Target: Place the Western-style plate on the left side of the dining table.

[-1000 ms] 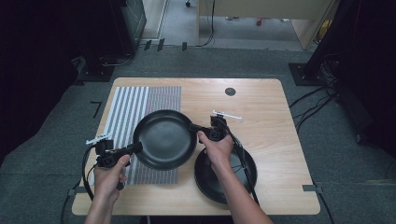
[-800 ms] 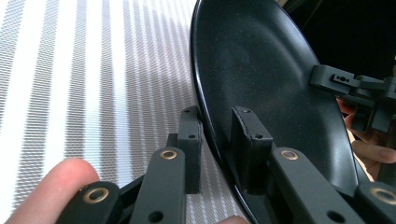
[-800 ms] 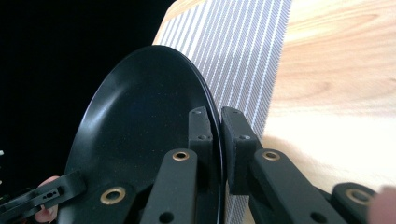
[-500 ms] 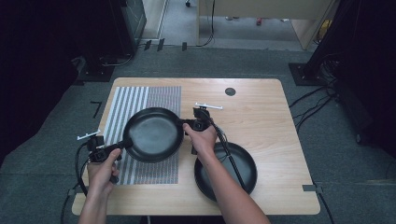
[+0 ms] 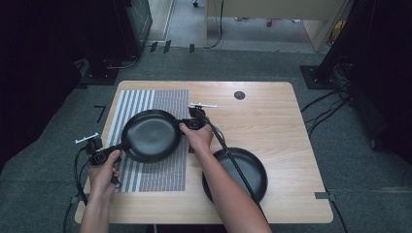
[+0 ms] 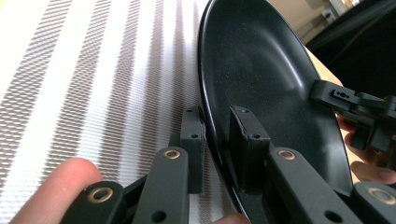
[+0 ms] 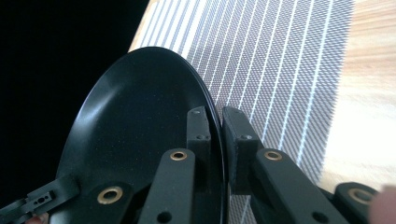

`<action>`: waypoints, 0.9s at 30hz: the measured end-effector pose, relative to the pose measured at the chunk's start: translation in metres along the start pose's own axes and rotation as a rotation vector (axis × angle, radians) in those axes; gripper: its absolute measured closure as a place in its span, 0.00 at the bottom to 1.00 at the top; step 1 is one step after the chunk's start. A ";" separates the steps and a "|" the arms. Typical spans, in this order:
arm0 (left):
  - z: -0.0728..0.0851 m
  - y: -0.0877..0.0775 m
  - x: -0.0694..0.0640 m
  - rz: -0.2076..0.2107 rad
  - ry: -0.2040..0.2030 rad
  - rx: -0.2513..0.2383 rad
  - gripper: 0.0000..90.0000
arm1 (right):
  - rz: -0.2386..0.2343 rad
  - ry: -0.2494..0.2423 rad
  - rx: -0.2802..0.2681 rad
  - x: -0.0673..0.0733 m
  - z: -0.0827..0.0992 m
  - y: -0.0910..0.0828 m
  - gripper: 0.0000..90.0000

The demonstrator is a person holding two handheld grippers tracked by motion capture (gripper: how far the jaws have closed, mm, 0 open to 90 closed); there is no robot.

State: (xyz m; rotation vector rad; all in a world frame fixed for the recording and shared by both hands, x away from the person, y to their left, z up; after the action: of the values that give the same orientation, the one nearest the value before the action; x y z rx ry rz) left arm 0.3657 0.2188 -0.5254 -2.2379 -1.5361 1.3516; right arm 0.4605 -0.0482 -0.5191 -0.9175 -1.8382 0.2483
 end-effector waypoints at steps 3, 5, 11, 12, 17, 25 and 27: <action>-0.001 0.006 0.005 -0.009 -0.017 -0.007 0.85 | 0.016 0.000 0.008 -0.002 -0.004 0.012 0.91; -0.002 0.010 0.009 -0.013 -0.025 -0.005 0.85 | 0.025 -0.004 0.007 -0.004 -0.006 0.017 0.91; -0.005 0.016 0.016 -0.027 -0.044 -0.013 0.85 | 0.035 -0.008 0.009 -0.005 -0.010 0.029 0.91; -0.006 0.017 0.016 -0.029 -0.044 -0.014 0.85 | 0.037 -0.007 0.004 -0.005 -0.011 0.031 0.91; -0.008 0.021 0.019 -0.030 -0.051 -0.016 0.85 | 0.044 -0.009 0.000 -0.005 -0.016 0.037 0.91; -0.007 0.027 0.025 -0.036 -0.061 -0.017 0.84 | 0.067 -0.020 -0.004 -0.007 -0.017 0.043 0.91; -0.008 0.027 0.025 -0.035 -0.055 -0.017 0.85 | 0.071 -0.009 -0.008 -0.009 -0.016 0.045 0.90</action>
State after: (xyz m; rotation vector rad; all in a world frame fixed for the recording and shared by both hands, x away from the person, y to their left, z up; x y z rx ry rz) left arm 0.3924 0.2281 -0.5502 -2.1903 -1.6023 1.4077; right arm 0.4976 -0.0271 -0.5422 -0.9891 -1.8181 0.2899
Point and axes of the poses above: each handheld gripper's, and its own axes: y roughly forward along the jaws, z roughly out of its underside, x roughly to its left, the point moved 5 cm from there along y, roughly forward along the jaws, and after that the axes turned 4 degrees about y, right-handed, at the moved point
